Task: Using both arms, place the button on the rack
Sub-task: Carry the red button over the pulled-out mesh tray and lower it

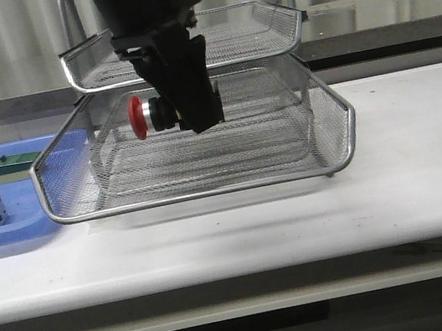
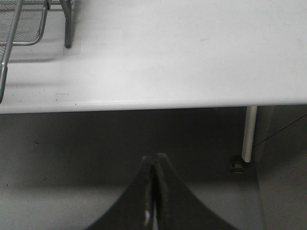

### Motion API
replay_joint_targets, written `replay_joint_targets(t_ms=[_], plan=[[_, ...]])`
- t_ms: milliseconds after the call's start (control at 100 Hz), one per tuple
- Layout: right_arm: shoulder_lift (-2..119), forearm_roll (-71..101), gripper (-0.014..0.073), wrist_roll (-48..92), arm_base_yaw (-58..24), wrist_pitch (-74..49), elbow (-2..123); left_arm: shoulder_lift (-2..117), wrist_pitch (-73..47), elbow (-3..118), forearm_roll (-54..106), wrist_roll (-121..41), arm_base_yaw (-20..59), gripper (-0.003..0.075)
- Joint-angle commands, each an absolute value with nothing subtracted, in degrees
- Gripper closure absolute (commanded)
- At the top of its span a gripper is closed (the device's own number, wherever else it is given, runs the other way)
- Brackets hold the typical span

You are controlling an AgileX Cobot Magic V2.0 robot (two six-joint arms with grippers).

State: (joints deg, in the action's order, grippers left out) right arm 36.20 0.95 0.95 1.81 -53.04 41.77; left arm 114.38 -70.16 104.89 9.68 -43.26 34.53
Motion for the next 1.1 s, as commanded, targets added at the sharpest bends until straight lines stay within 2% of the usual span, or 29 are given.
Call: replay_joint_targets(t_ms=[0, 450, 640, 950, 1090], plan=[[36.1, 0.6, 0.0662, 1.1, 2.1, -49.9, 43.8, 112.0, -68.2, 106.3, 11.7, -42.8, 35.0, 0.0716], [36.1, 0.6, 0.0662, 1.1, 2.1, -49.9, 43.8, 113.4, -67.7, 106.3, 11.7, -42.8, 35.0, 0.0698], [36.1, 0.6, 0.0662, 1.1, 2.1, -49.9, 43.8, 113.4, -67.7, 106.3, 11.5, -42.8, 35.0, 0.057], [36.1, 0.6, 0.0662, 1.1, 2.1, -49.9, 43.8, 113.4, -67.7, 106.3, 11.5, -42.8, 35.0, 0.0294], [36.1, 0.6, 0.0662, 1.1, 2.1, -49.9, 43.8, 113.4, -67.7, 106.3, 11.5, -42.8, 35.0, 0.0224]])
